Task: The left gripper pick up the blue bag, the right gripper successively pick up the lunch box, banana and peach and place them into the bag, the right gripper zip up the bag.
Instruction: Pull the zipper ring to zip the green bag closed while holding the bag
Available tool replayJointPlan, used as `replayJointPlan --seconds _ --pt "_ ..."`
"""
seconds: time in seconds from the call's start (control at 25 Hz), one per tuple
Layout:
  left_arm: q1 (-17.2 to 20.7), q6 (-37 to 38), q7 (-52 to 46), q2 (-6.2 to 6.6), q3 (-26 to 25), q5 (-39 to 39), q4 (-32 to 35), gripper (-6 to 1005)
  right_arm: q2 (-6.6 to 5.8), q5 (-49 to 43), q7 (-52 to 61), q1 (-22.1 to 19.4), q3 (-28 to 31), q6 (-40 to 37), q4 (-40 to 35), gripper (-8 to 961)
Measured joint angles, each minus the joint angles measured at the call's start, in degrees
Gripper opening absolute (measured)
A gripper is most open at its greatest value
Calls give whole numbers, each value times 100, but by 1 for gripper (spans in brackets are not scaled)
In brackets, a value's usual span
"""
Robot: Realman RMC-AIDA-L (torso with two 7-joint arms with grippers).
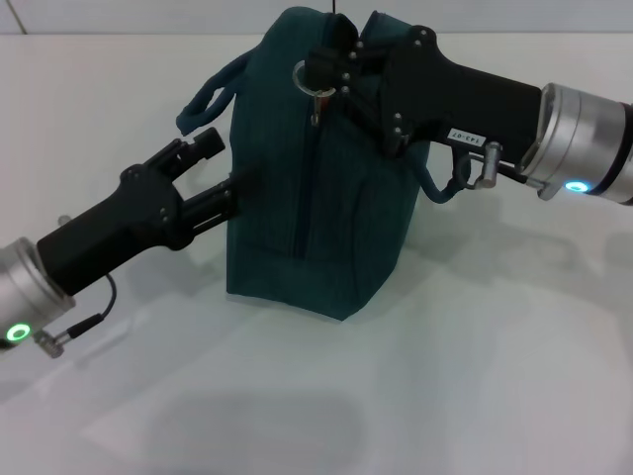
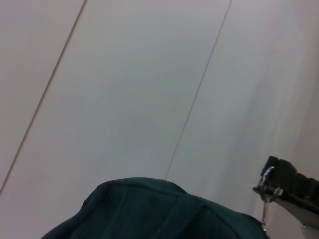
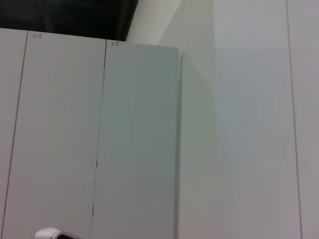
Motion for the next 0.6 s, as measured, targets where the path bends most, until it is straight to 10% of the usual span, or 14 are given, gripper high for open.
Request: replayJointPlan --seconds 0.28,0.6 --pt "-84 -280 23 0 8 4 -56 858 0 0 13 -9 0 -14 3 18" --pt "-89 -294 138 0 111 6 -47 536 0 0 21 -60 0 -32 1 18"
